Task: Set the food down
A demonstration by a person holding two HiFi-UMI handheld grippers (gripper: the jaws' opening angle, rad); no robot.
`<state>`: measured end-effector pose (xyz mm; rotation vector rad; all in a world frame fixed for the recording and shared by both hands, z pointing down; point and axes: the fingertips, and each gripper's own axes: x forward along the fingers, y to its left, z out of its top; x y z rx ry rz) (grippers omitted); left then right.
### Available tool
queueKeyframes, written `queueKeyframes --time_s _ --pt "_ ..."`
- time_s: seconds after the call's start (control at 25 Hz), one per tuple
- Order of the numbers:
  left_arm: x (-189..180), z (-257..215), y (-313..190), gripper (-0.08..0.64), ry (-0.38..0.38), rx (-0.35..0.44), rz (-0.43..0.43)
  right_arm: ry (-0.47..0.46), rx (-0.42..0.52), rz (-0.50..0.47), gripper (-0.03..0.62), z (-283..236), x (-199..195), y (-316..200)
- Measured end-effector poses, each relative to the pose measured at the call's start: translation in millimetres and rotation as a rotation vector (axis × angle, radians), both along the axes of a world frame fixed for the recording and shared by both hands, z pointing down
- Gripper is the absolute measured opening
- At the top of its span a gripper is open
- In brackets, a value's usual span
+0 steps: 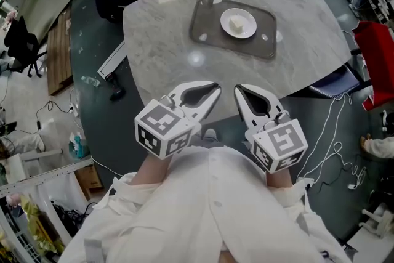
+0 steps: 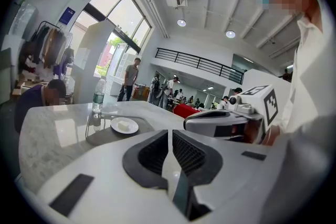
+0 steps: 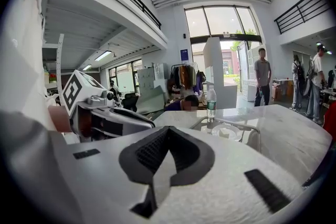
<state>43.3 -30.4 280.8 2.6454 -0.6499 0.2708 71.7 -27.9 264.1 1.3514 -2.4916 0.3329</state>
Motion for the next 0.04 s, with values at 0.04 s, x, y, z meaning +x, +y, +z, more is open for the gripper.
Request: queueKeyframes --time_s 0.04 --pt "0.4 0.9 0.4 0.037 -0.002 -0.001 0.000 0.000 -0.002 0.000 0.003 1.0 0.6 0.7"
